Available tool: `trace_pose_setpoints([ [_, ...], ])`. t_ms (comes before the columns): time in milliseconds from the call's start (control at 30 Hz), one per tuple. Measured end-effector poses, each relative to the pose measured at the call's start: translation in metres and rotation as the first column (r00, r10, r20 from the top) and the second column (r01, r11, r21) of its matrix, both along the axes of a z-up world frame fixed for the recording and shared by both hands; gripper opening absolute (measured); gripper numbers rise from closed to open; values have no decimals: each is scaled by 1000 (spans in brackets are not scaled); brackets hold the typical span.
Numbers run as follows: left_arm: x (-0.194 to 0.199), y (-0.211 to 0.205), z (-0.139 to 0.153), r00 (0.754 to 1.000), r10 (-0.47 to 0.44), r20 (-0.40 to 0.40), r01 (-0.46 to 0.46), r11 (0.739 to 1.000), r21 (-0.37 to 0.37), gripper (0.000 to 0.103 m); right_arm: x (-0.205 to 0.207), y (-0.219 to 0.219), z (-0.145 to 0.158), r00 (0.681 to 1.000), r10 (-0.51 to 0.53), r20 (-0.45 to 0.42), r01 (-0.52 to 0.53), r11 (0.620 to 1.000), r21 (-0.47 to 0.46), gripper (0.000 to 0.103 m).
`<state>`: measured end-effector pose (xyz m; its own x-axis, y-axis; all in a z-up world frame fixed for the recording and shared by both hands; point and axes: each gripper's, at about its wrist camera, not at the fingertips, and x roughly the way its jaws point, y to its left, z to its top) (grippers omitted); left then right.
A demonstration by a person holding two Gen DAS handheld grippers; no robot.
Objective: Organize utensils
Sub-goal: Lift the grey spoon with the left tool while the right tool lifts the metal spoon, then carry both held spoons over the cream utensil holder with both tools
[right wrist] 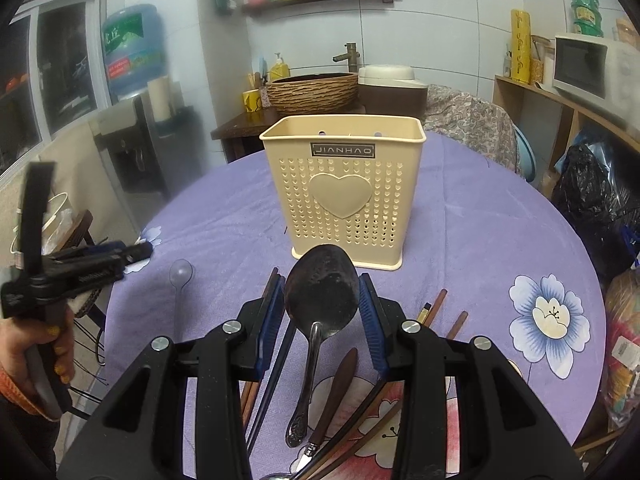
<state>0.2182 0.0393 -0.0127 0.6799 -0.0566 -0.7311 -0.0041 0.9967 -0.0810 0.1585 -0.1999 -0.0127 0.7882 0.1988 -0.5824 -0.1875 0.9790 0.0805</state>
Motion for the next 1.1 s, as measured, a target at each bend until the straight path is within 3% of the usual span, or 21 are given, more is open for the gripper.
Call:
trace_pose_setpoints([
  [200,19,-17,-38,994,34,-103,-26,997,76,64,-6,4,1,1000,-7,14,7,1000,-23,38],
  [367,27,-24,-54,989,75,-128,-62,992,109,64,-9,4,0,1000,-11,17,12,1000,-22,38],
  [500,30,-28,-50,989,78,-126,-64,991,114,60,-10,3,-1,1000,-9,17,9,1000,-11,38],
  [700,40,-44,-48,990,49,-129,-34,993,116,37,-11,2,-1,1000,-13,17,13,1000,-9,38],
  [900,41,-52,-49,992,19,-123,-5,994,109,37,-9,1,-1,1000,-14,14,14,1000,-6,38],
  [1100,31,-49,-35,998,-18,-66,20,999,32,36,-8,-1,-1,1000,-14,19,14,1000,7,38],
])
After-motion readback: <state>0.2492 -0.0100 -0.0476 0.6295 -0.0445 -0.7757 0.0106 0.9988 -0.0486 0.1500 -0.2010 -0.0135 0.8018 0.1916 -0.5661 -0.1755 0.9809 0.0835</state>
